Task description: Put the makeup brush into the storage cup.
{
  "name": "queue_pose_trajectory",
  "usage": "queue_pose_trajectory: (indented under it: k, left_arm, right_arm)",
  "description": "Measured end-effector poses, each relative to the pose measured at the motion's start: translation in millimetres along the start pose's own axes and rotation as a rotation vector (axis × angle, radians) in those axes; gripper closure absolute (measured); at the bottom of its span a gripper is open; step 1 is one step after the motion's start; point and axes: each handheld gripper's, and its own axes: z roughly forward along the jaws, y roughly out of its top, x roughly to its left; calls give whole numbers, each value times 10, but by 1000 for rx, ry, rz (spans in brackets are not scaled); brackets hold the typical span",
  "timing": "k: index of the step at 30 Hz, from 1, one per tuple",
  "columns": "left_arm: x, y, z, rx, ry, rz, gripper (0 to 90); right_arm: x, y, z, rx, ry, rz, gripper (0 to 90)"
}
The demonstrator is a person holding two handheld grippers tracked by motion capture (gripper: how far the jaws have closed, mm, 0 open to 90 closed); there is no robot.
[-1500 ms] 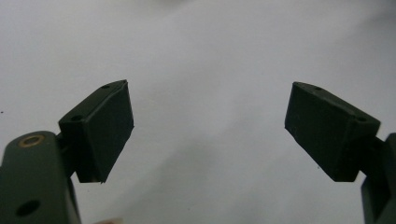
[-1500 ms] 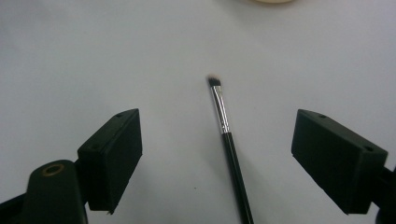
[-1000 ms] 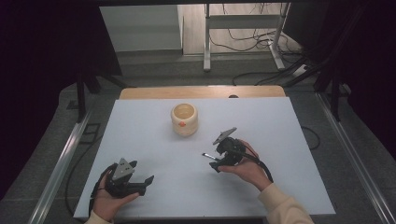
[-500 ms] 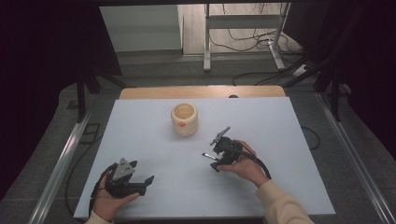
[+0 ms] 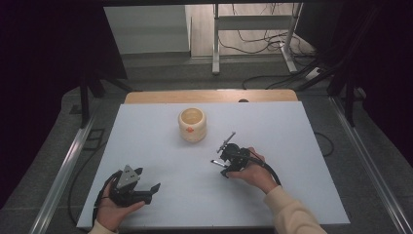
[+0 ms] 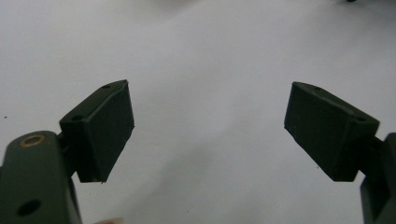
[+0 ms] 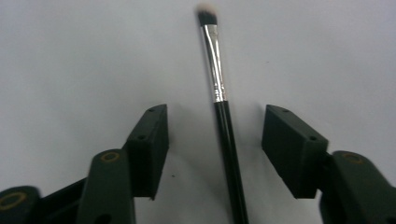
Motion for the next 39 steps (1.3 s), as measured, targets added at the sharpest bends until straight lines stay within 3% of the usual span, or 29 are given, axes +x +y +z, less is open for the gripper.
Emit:
queue_pose_trajectory:
  k: [5,7,9,11,15,26,31,33,39]
  left_arm:
    - [-5,1,-1,-1,3,3,162]
    - [-3,0,-1,-2,5,2,163]
    - [-2,-1,2,-1,5,2,164]
    - [-2,-2,2,1,6,3,164]
    - [0,-5,-4,0,9,4,165]
    - [3,-2,-9,-3,10,5,166]
    - [4,-3,-8,-2,10,6,166]
    - [4,-1,-8,-3,10,5,166]
    - [1,0,-10,-5,9,6,166]
  right_arm:
    - [7,30,-11,25,19,3,524]
    - [-2,53,-19,44,21,-8,629]
    - [0,69,-22,60,28,0,680]
    - [-2,79,-24,71,24,-10,704]
    - [-33,115,-18,100,49,-47,833]
    - [-13,86,-43,98,52,-77,836]
    - [-44,67,-85,74,64,-74,836]
    - [-60,58,-147,35,73,-70,836]
    - [-76,37,-290,-16,71,-68,836]
